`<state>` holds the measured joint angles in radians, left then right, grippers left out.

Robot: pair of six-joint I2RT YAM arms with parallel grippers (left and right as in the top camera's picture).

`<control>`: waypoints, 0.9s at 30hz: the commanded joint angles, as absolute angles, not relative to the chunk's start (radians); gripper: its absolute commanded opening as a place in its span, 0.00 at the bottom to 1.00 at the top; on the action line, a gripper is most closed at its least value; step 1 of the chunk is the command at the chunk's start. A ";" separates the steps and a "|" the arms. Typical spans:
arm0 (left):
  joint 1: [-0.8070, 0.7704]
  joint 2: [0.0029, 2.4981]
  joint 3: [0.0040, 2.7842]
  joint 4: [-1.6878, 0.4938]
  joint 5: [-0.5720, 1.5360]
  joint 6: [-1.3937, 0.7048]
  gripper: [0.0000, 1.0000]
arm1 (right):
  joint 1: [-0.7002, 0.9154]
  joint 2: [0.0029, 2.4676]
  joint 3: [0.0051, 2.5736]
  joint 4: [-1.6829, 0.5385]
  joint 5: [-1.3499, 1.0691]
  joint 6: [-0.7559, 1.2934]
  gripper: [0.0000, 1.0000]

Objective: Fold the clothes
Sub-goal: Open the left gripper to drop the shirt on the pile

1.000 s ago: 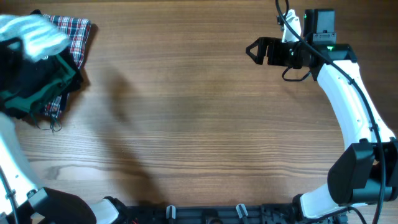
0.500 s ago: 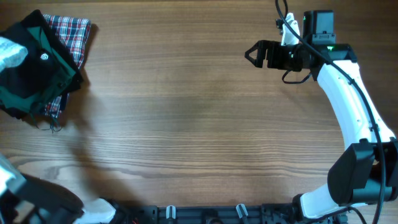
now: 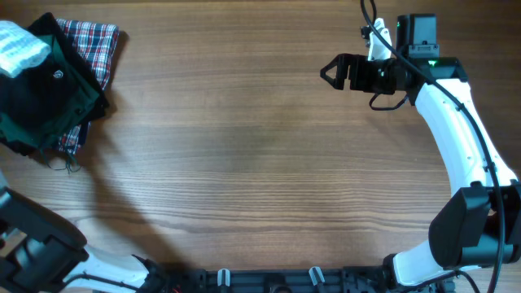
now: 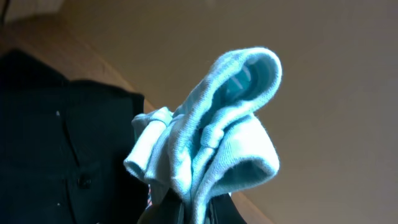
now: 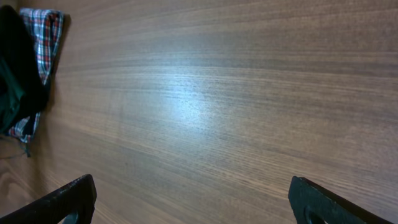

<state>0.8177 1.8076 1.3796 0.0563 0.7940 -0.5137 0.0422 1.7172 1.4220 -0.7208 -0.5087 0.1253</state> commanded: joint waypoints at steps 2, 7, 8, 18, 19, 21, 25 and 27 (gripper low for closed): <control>0.820 1.855 1.395 0.063 0.806 -0.501 0.04 | 0.035 1.702 1.427 -0.731 -0.532 0.108 1.00; 0.828 1.881 1.395 0.038 0.795 -0.502 0.04 | 0.035 1.702 1.427 -0.733 -0.532 0.108 1.00; 0.830 1.885 1.395 0.027 0.795 -0.501 0.04 | 0.035 1.702 1.427 -0.734 -0.532 0.109 1.00; 0.897 1.895 1.395 -0.140 0.680 -0.503 0.16 | 0.035 1.702 1.427 -0.733 -0.532 0.107 1.00; 0.905 1.895 1.395 -0.140 0.680 -0.503 0.30 | 0.035 1.702 1.427 -0.731 -0.532 0.107 1.00; 0.922 1.895 1.395 -0.140 0.680 -0.503 0.53 | 0.035 1.702 1.427 -0.730 -0.532 0.107 0.99; 0.941 1.895 1.395 -0.139 0.688 -0.508 0.89 | 0.035 1.702 1.427 -0.730 -0.532 0.108 1.00; 0.943 1.895 1.395 -0.139 0.691 -0.510 0.99 | 0.035 1.702 1.427 -0.730 -0.532 0.108 1.00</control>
